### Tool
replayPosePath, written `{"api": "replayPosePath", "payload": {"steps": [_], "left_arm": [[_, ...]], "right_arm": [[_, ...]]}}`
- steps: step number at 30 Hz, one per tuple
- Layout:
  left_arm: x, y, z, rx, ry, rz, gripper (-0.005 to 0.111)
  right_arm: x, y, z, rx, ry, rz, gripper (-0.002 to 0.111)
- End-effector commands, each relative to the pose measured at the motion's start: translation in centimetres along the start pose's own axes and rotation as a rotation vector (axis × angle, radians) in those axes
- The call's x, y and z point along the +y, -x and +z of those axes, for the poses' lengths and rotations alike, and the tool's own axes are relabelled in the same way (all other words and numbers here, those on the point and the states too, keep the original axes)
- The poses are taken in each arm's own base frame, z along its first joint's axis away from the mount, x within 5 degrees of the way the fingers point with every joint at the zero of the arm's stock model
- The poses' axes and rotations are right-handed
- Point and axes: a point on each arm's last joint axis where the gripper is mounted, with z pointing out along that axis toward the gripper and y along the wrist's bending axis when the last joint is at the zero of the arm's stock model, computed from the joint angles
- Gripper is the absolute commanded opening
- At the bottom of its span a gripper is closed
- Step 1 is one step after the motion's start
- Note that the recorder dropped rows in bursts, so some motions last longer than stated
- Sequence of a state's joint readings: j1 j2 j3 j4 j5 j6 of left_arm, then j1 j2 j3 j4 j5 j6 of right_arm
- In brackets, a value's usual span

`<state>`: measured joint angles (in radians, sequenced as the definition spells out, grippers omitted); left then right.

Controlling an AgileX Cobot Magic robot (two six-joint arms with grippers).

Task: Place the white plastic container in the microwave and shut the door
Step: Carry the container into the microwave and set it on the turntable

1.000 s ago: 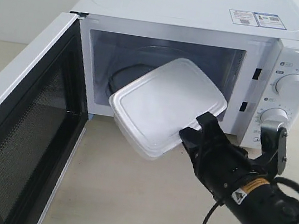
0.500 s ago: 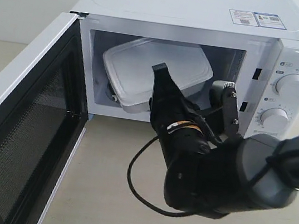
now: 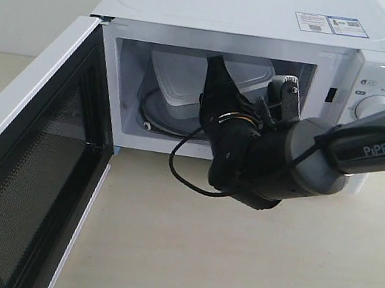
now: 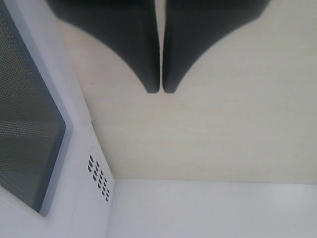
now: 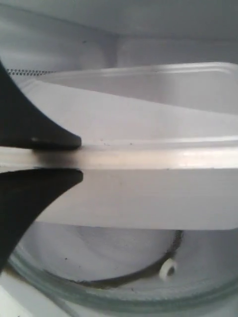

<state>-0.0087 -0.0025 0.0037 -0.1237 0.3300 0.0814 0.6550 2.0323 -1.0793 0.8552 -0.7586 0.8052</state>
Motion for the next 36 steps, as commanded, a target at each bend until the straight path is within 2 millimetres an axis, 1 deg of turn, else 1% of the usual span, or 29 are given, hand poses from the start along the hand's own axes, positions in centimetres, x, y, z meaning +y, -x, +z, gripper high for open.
{"api": "replayPosePath", "payload": {"steps": [1, 4, 6, 8, 11, 12, 13, 14, 16, 20, 24, 28, 31, 34, 36], "left_arm": [[0.0, 0.3, 0.0, -0.017, -0.002, -0.005, 0.004], [0.0, 0.3, 0.0, -0.017, -0.002, -0.005, 0.004], [0.0, 0.3, 0.0, -0.017, -0.002, -0.005, 0.004], [0.0, 0.3, 0.0, -0.017, -0.002, -0.005, 0.004], [0.0, 0.3, 0.0, -0.017, -0.002, -0.005, 0.004], [0.0, 0.3, 0.0, -0.017, -0.002, -0.005, 0.004], [0.0, 0.3, 0.0, -0.017, -0.002, -0.005, 0.004], [0.0, 0.3, 0.0, -0.017, -0.002, -0.005, 0.004], [0.0, 0.3, 0.0, -0.017, -0.002, -0.005, 0.004], [0.0, 0.3, 0.0, -0.017, -0.002, -0.005, 0.004], [0.0, 0.3, 0.0, -0.017, -0.002, -0.005, 0.004], [0.0, 0.3, 0.0, -0.017, -0.002, -0.005, 0.004], [0.0, 0.3, 0.0, -0.017, -0.002, -0.005, 0.004], [0.0, 0.3, 0.0, -0.017, -0.002, -0.005, 0.004], [0.0, 0.3, 0.0, -0.017, -0.002, -0.005, 0.004]], "right_arm": [[0.8, -0.1, 0.1, 0.034, 0.043, -0.054, 0.000], [0.8, 0.0, 0.1, 0.028, 0.049, -0.065, 0.000], [0.8, 0.0, 0.1, 0.028, 0.049, -0.065, 0.004], [0.8, -0.1, 0.1, 0.033, 0.043, -0.055, 0.016], [0.8, -0.1, 0.1, 0.034, 0.043, -0.038, 0.038], [0.8, -0.1, 0.1, 0.034, 0.043, -0.040, 0.044], [0.7, -0.1, 0.1, 0.036, 0.038, -0.038, 0.046], [0.7, -0.1, 0.1, 0.041, 0.027, -0.034, 0.046], [0.6, -0.1, 0.1, 0.045, 0.021, -0.040, 0.042], [0.6, -0.4, 0.0, 0.087, -0.001, -0.090, 0.022], [0.4, -0.9, -1.0, 0.208, -0.044, -0.264, 0.000], [0.1, -1.4, -2.1, 0.335, -0.040, -0.502, 0.000], [0.4, -1.9, -2.2, 0.386, 0.061, -0.785, 0.000], [0.7, -2.2, -2.1, 0.398, 0.119, -0.962, 0.000], [0.5, -2.4, -1.7, 0.395, 0.128, -1.040, 0.000]]}}
